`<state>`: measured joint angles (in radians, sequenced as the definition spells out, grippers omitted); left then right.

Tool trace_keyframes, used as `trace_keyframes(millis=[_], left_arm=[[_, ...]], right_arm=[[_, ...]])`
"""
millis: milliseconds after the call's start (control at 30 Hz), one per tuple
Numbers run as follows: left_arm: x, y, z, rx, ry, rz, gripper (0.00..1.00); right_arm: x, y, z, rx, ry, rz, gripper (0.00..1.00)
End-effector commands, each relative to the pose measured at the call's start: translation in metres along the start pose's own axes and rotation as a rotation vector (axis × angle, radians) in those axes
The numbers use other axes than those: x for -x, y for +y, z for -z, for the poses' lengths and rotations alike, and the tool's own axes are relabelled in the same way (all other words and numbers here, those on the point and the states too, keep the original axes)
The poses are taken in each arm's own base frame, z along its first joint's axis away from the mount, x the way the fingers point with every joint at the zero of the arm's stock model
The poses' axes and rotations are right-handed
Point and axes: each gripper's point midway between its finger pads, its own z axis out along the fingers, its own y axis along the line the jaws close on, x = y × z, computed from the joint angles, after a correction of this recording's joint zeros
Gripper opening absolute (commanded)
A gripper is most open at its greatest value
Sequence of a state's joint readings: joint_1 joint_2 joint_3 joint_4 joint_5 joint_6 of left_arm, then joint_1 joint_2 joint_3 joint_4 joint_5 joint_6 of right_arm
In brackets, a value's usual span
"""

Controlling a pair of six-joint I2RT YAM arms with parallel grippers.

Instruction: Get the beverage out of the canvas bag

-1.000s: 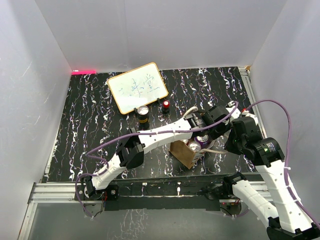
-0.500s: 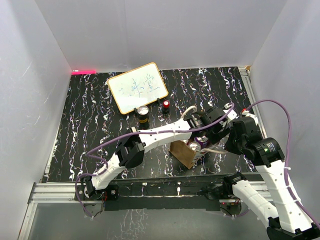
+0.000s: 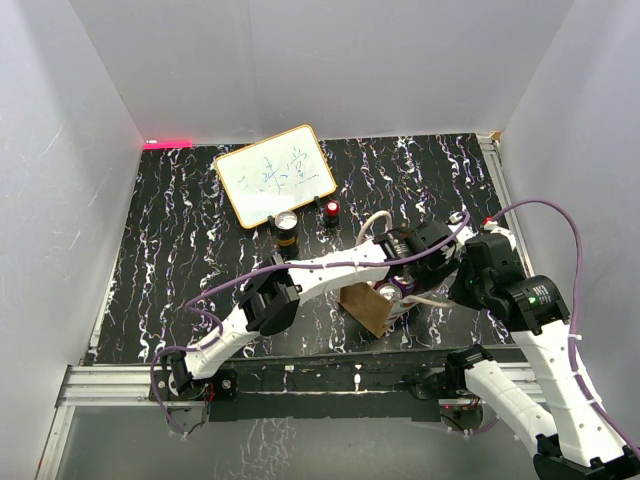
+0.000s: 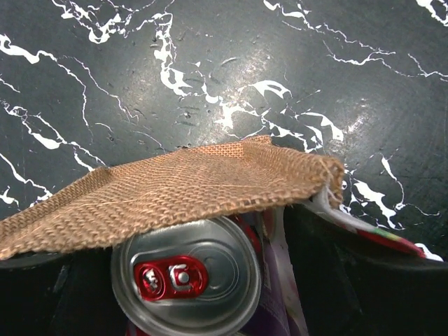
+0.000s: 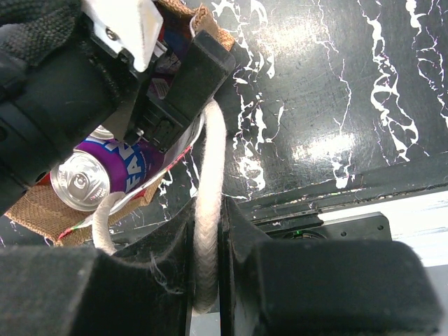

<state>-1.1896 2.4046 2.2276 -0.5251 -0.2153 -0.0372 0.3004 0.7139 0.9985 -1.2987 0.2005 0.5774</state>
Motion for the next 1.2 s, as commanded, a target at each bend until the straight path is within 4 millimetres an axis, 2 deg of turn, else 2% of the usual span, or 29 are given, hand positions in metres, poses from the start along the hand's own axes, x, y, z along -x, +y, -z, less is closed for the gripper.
trace_keyframes(millis=[0, 133, 233, 367, 467, 567, 900, 1067, 1167], left_arm=[[-0.001, -0.006, -0.001, -0.025, 0.010, -0.021, 0.72], [0.016, -0.001, 0.006, -0.006, -0.029, -0.032, 0.57], [0.040, 0.002, 0.018, 0.000, -0.086, -0.039, 0.40], [0.074, 0.003, 0.042, -0.017, -0.176, -0.026, 0.27], [0.089, 0.007, 0.061, -0.019, -0.226, -0.009, 0.17], [0.101, 0.016, 0.083, 0.006, -0.260, 0.003, 0.00], [0.124, 0.051, 0.157, 0.119, -0.356, 0.068, 0.00], [0.151, 0.058, 0.203, 0.107, -0.458, 0.122, 0.00], [0.167, 0.066, 0.239, 0.106, -0.524, 0.154, 0.00]], right_arm=[[0.016, 0.010, 0.008, 0.053, -0.067, -0.008, 0.18], [0.017, 0.010, 0.009, 0.054, -0.074, -0.008, 0.18], [0.017, 0.010, 0.009, 0.050, -0.075, -0.013, 0.18], [0.018, 0.009, 0.006, 0.038, -0.071, -0.020, 0.18], [0.018, 0.009, 0.005, 0.031, -0.068, -0.026, 0.18], [0.018, 0.008, 0.004, 0.023, -0.069, -0.036, 0.18], [0.025, 0.011, 0.009, 0.040, -0.107, -0.106, 0.17], [0.023, 0.014, 0.014, 0.056, -0.097, -0.136, 0.17], [0.021, 0.012, 0.016, 0.059, -0.105, -0.154, 0.17]])
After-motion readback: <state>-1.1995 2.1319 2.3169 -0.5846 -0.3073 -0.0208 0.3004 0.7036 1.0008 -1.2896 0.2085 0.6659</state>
